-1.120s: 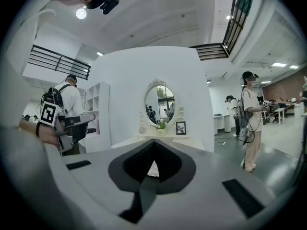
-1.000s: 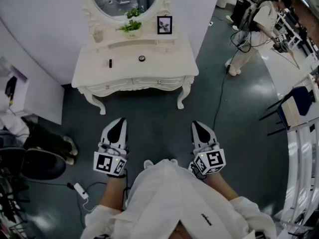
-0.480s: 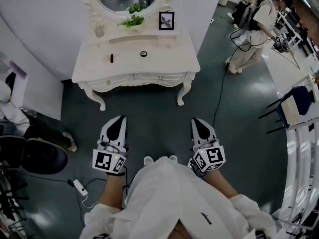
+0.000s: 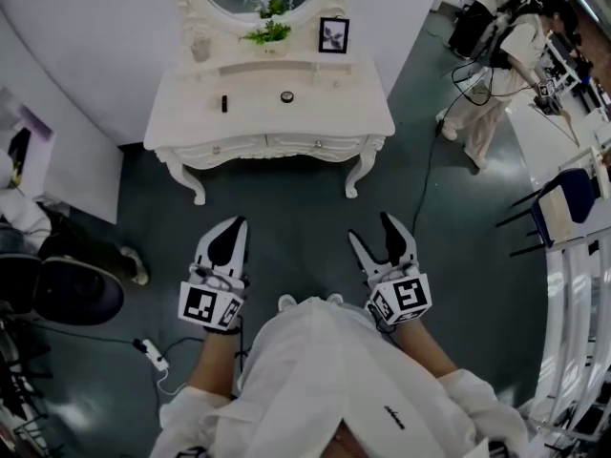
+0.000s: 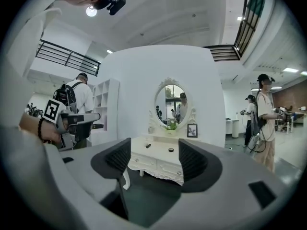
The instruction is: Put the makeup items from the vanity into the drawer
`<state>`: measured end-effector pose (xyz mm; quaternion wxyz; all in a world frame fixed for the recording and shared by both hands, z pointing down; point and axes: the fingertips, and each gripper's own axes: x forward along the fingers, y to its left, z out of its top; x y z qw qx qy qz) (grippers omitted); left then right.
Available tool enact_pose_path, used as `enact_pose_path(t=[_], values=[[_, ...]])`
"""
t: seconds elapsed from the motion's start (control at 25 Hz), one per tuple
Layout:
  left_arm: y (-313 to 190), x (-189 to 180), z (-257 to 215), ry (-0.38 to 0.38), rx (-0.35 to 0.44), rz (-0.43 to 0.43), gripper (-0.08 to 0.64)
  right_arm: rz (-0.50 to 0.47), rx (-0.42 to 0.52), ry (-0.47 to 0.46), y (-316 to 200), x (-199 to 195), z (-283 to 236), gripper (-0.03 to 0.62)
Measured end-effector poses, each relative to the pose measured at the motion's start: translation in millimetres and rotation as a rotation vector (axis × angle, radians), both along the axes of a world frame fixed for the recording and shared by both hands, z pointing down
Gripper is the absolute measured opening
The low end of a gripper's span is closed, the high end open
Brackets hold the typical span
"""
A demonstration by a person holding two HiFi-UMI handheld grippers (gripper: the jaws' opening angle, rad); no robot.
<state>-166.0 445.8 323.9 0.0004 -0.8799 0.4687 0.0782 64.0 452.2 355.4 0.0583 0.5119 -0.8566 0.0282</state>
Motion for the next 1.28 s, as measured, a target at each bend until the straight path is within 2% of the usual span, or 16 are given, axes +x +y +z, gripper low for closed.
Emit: enact_pose_path(t=[0.08, 0.2, 0.48, 0.68, 0.92, 1.28], values=[[-1, -7, 4, -0.001, -0.005, 0.008, 0.026, -0.011, -0.001, 0.008, 0, -11, 2, 0.354], [-3, -18, 10, 0.007, -0.017, 0.017, 0.026, -0.02, -0.016, 0.013, -2, -24, 4, 0.387], [-11, -27, 17, 0.034, -0.032, 0.014, 0.026, -0.059, -0.051, 0.033, -11, -38, 10, 0.433], [-29, -22, 26, 0.03, -0.05, 0.014, 0.026, -0.071, -0.059, 0.029, -33, -37, 18, 0.44], [-77, -8, 21, 0.008, -0.038, 0.004, 0.026, -0.123, -0.089, 0.021, -82, -37, 31, 0.445], [-179, 18, 25, 0.01, -0.057, -0.045, 0.026, -0.201, -0.088, 0.027, -190, -22, 33, 0.445]])
